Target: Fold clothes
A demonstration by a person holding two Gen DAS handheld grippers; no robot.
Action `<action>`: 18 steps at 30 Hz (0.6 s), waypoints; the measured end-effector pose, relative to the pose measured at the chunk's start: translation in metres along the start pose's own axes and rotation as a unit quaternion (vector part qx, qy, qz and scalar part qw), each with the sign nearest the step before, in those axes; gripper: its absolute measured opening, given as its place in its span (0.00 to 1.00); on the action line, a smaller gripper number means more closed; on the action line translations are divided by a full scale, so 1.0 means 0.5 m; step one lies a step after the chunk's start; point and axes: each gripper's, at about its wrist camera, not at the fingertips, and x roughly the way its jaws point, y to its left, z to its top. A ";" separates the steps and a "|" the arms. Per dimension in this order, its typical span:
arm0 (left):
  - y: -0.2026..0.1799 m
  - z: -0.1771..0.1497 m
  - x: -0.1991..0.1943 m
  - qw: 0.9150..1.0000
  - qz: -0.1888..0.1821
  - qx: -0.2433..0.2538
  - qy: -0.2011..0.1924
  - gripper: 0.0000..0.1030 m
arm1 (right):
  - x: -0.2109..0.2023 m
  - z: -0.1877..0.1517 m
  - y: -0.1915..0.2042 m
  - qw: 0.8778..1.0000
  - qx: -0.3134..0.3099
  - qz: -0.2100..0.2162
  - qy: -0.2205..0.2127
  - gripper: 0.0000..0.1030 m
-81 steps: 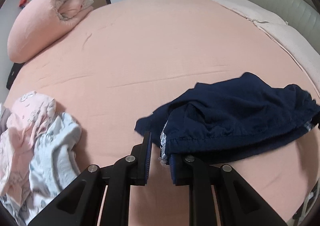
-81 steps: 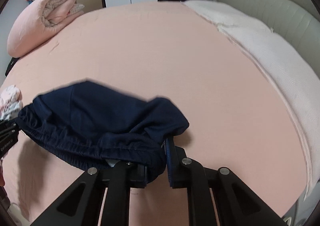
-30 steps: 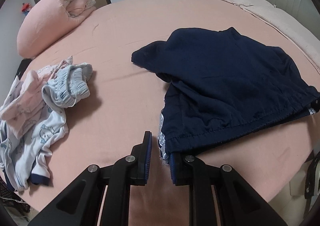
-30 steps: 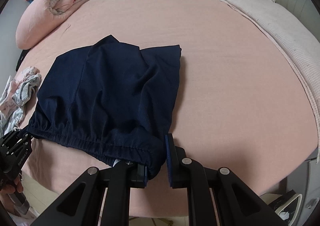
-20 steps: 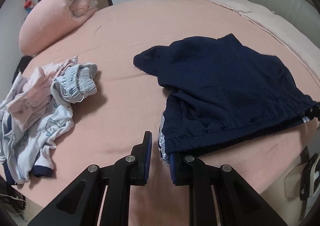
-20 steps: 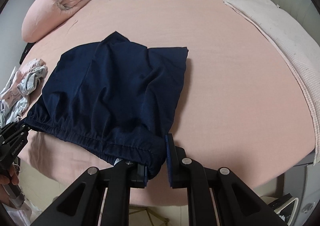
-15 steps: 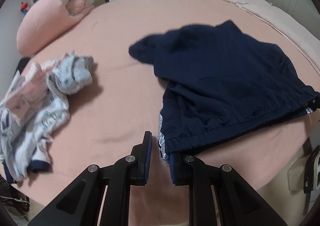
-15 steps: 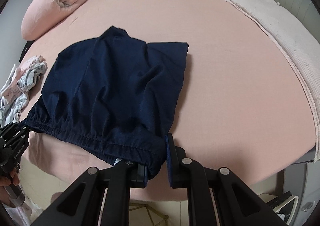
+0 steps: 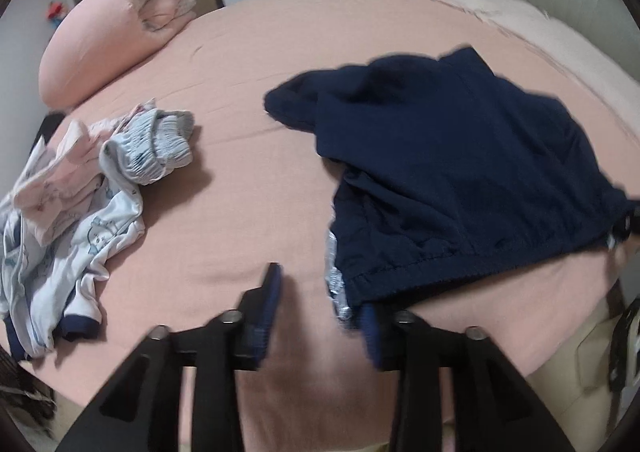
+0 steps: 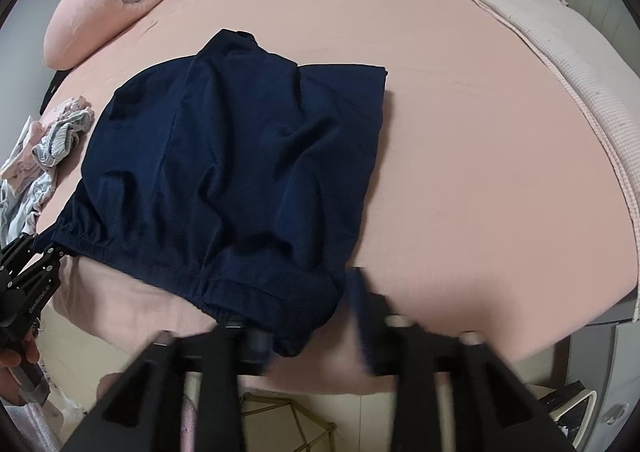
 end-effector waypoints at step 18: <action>0.037 0.077 -0.084 0.997 -0.024 -0.022 -0.069 0.72 | -0.128 0.006 0.048 0.999 -0.014 0.025 -0.047 0.70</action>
